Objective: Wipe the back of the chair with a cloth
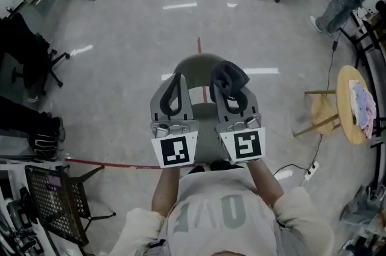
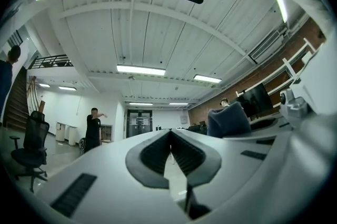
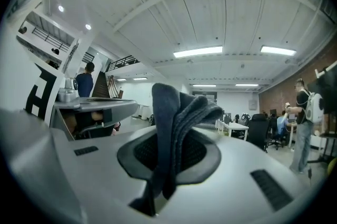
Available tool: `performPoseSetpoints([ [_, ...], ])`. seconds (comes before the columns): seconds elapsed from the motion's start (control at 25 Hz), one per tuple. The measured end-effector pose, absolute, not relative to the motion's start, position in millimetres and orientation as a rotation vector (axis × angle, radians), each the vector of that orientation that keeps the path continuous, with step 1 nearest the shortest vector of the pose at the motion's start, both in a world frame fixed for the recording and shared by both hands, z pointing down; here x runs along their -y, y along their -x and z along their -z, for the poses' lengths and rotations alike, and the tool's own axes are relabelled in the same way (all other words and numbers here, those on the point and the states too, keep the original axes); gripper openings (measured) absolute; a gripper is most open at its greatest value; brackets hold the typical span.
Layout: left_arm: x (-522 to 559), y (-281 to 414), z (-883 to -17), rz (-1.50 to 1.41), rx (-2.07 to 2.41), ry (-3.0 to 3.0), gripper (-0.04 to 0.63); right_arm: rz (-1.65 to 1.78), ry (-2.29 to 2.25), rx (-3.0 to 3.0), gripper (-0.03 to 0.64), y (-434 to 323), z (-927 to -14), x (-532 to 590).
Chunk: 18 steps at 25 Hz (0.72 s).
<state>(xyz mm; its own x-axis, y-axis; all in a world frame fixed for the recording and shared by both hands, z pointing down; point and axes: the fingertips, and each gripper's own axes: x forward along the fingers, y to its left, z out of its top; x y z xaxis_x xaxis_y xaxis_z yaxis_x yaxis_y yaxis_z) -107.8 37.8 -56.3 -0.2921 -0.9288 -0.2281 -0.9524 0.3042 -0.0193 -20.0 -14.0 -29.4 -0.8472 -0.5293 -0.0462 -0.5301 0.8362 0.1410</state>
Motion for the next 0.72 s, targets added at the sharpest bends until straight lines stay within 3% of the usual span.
performPoseSetpoints([
  [0.72,-15,121,47,-0.066,-2.378,1.739,0.015,-0.144,0.878,-3.03,0.054,12,6,47],
])
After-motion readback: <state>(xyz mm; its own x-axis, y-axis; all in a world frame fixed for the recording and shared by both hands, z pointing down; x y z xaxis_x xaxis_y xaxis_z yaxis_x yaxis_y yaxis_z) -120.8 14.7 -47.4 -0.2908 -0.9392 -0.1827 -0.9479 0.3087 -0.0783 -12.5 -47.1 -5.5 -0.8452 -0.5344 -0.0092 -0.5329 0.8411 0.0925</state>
